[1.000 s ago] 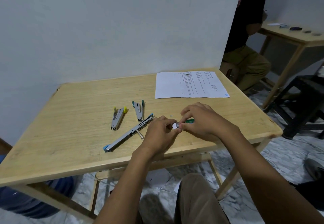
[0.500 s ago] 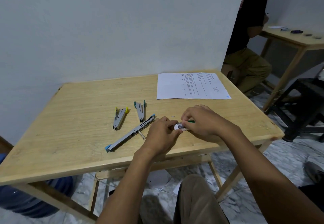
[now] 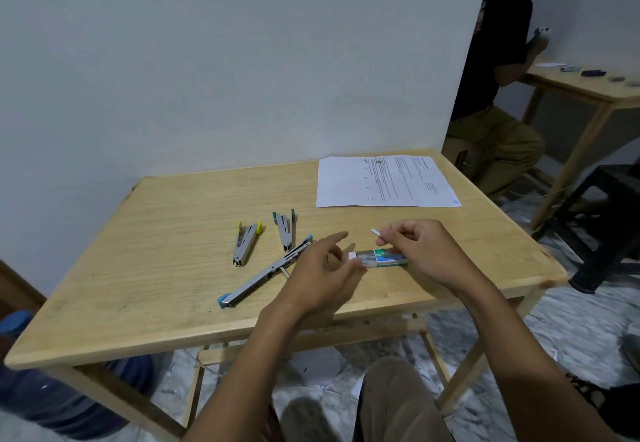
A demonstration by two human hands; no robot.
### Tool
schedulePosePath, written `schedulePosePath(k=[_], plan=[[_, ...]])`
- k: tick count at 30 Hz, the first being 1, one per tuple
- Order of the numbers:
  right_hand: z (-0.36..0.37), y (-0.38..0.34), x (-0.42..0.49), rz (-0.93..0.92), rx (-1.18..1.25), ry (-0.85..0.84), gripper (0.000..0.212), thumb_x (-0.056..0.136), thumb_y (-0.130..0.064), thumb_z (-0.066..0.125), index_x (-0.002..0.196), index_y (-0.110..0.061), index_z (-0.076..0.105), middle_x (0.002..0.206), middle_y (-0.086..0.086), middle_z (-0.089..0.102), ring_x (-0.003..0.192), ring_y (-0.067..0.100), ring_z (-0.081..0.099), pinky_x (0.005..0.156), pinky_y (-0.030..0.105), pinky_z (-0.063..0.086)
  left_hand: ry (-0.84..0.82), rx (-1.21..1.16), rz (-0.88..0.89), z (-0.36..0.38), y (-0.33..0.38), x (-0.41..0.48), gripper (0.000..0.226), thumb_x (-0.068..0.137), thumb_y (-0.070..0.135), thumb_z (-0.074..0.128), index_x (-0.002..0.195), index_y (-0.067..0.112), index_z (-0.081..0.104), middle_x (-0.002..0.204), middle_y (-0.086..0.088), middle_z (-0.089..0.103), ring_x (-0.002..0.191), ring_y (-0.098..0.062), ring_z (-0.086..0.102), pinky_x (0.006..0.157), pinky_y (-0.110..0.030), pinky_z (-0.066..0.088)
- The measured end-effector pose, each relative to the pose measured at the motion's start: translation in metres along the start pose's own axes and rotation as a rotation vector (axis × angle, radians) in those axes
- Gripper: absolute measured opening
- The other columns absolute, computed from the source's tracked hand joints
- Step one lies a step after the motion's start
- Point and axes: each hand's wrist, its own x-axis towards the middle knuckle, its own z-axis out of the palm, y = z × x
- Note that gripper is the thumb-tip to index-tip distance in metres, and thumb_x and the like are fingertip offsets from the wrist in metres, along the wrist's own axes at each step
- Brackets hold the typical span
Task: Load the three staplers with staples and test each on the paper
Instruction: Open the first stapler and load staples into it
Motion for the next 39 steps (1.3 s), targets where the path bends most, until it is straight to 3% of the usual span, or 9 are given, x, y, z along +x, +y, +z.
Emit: schedulePosePath(k=[3,6,12,17,20,24,30,35,39], plan=[[0.007,0.002,-0.003,0.04,0.179,-0.001,0.018,0.093,-0.023,0.065,0.086,-0.012,0.078,0.086,-0.002,0.075,0.073,0.001,0.066,0.066,0.011,0.051,0.277,0.071,0.104,-0.019,-0.003,-0.007,0.039,0.091,0.034,0.065,0.129,0.026,0.06,0.097,0.006,0.059,0.095,-0.008,0.051,0.084,-0.024,0.042],[0.018,0.006,-0.004,0.036,0.191,-0.013,0.006,0.086,-0.024,0.074,0.086,-0.019,0.077,0.087,-0.003,0.077,0.082,0.007,0.071,0.073,0.017,0.055,0.488,0.271,0.015,-0.041,-0.011,-0.006,0.036,0.086,0.034,0.07,0.118,0.019,0.068,0.098,-0.002,0.059,0.099,-0.017,0.052,0.081,-0.026,0.039],[0.042,0.004,-0.003,0.0,0.183,-0.032,0.011,0.083,-0.025,0.077,0.093,-0.019,0.077,0.089,-0.002,0.078,0.085,0.013,0.074,0.079,0.027,0.057,0.156,0.601,-0.329,-0.063,-0.02,-0.003,0.034,0.084,0.04,0.07,0.097,0.008,0.075,0.099,-0.011,0.072,0.092,-0.027,0.064,0.078,-0.035,0.053],[0.046,-0.002,-0.005,-0.074,0.153,0.034,0.006,0.087,-0.023,0.074,0.086,-0.028,0.074,0.09,-0.01,0.073,0.079,0.006,0.069,0.065,0.013,0.051,0.119,0.653,-0.346,-0.058,-0.02,0.001,0.028,0.088,0.036,0.066,0.088,0.01,0.074,0.081,-0.006,0.07,0.077,-0.024,0.065,0.069,-0.032,0.05],[0.046,-0.005,-0.006,-0.102,0.165,0.055,0.01,0.087,-0.024,0.073,0.084,-0.033,0.074,0.082,-0.013,0.074,0.08,0.008,0.07,0.065,0.014,0.052,0.113,0.618,-0.332,-0.061,-0.021,0.001,0.027,0.089,0.033,0.064,0.08,0.01,0.074,0.065,-0.002,0.062,0.067,-0.024,0.059,0.063,-0.029,0.04],[0.048,-0.006,-0.006,-0.128,0.139,0.053,0.012,0.088,-0.026,0.073,0.085,-0.038,0.075,0.082,-0.017,0.075,0.078,0.007,0.069,0.067,0.02,0.055,0.162,0.619,-0.282,-0.07,-0.024,-0.003,0.026,0.091,0.032,0.06,0.076,0.016,0.073,0.064,0.003,0.06,0.072,-0.024,0.059,0.072,-0.033,0.039],[0.066,-0.02,-0.006,-0.185,0.1,0.0,0.01,0.09,-0.025,0.07,0.095,-0.031,0.077,0.086,-0.02,0.074,0.077,-0.003,0.064,0.067,0.01,0.048,0.199,-0.117,-0.319,-0.09,-0.005,-0.016,0.019,0.094,0.027,0.064,0.083,0.015,0.074,0.069,-0.005,0.068,0.053,-0.017,0.062,0.056,-0.024,0.049],[0.078,-0.038,-0.002,-0.286,0.052,0.007,0.014,0.092,-0.022,0.068,0.102,-0.025,0.077,0.093,-0.016,0.072,0.083,0.004,0.064,0.073,0.014,0.05,-0.023,-0.681,-0.349,-0.088,-0.007,-0.026,0.024,0.095,0.021,0.059,0.101,0.003,0.073,0.07,-0.008,0.052,0.053,-0.016,0.045,0.048,-0.026,0.041],[0.085,-0.044,0.002,-0.344,-0.098,-0.017,0.015,0.093,-0.024,0.066,0.105,-0.024,0.076,0.095,-0.012,0.069,0.085,0.007,0.063,0.081,0.026,0.053,-0.128,-0.872,-0.329,-0.082,-0.011,-0.031,0.031,0.098,0.016,0.05,0.116,-0.003,0.066,0.072,-0.007,0.052,0.054,-0.014,0.043,0.047,-0.023,0.034]])
